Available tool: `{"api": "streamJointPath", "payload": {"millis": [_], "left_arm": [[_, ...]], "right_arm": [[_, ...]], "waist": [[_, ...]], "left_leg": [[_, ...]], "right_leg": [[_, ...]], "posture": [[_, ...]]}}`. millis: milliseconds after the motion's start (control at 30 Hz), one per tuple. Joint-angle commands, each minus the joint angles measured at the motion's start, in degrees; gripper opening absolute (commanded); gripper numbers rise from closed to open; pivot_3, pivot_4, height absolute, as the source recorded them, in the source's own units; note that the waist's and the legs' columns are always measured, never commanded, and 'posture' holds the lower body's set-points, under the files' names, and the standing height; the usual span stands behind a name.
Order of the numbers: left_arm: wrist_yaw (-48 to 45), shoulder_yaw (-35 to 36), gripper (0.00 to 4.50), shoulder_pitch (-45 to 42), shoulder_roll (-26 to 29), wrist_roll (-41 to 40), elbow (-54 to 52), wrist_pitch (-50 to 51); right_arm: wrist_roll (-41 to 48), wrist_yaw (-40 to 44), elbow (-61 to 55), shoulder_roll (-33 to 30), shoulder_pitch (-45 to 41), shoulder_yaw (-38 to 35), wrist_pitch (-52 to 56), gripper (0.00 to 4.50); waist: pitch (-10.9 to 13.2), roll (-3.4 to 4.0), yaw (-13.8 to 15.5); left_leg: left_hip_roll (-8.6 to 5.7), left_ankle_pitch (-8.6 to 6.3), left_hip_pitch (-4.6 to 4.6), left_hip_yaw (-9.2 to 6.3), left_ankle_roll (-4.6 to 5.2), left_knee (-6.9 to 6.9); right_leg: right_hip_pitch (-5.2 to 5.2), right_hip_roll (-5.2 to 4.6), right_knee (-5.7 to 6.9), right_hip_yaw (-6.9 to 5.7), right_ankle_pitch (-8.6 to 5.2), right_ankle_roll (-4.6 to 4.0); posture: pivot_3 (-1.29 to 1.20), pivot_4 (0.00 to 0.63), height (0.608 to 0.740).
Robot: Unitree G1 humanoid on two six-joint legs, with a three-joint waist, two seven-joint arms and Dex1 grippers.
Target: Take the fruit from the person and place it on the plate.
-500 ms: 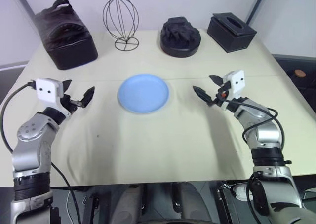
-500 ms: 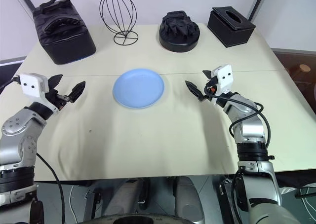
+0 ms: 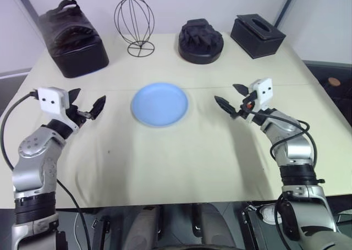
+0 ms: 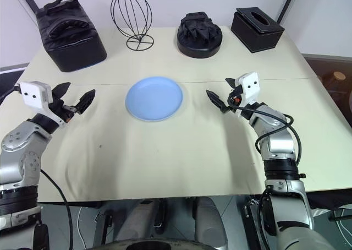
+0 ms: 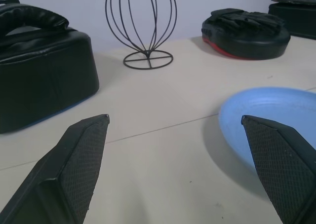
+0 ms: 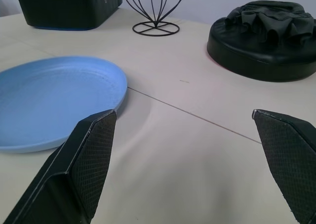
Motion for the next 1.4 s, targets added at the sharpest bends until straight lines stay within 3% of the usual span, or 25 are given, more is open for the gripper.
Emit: {"api": "streamJointPath", "payload": {"millis": [33, 1400], "left_arm": [[0.14, 1.29, 4.49, -0.29, 0.90, -0.38, -1.73, -1.05], [-0.29, 0.22, 4.49, -0.98, 0.83, 0.12, -0.66, -1.42]], "right_arm": [[0.28, 0.06, -0.82, -0.17, -0.69, -0.83, -1.04, 4.50], [0.35, -0.51, -2.14, -0.53, 0.12, -1.06, -0.40, 4.50]], "waist": [[0.00, 0.00, 0.00], [0.00, 0.00, 0.01]], "left_leg": [[0.00, 0.00, 0.00, 0.00, 0.00, 0.00], [0.00, 0.00, 0.00, 0.00, 0.00, 0.00]], "right_leg": [[0.00, 0.00, 0.00, 0.00, 0.00, 0.00], [0.00, 0.00, 0.00, 0.00, 0.00, 0.00]], "posture": [[0.00, 0.150, 0.740], [0.00, 0.150, 0.740]]}}
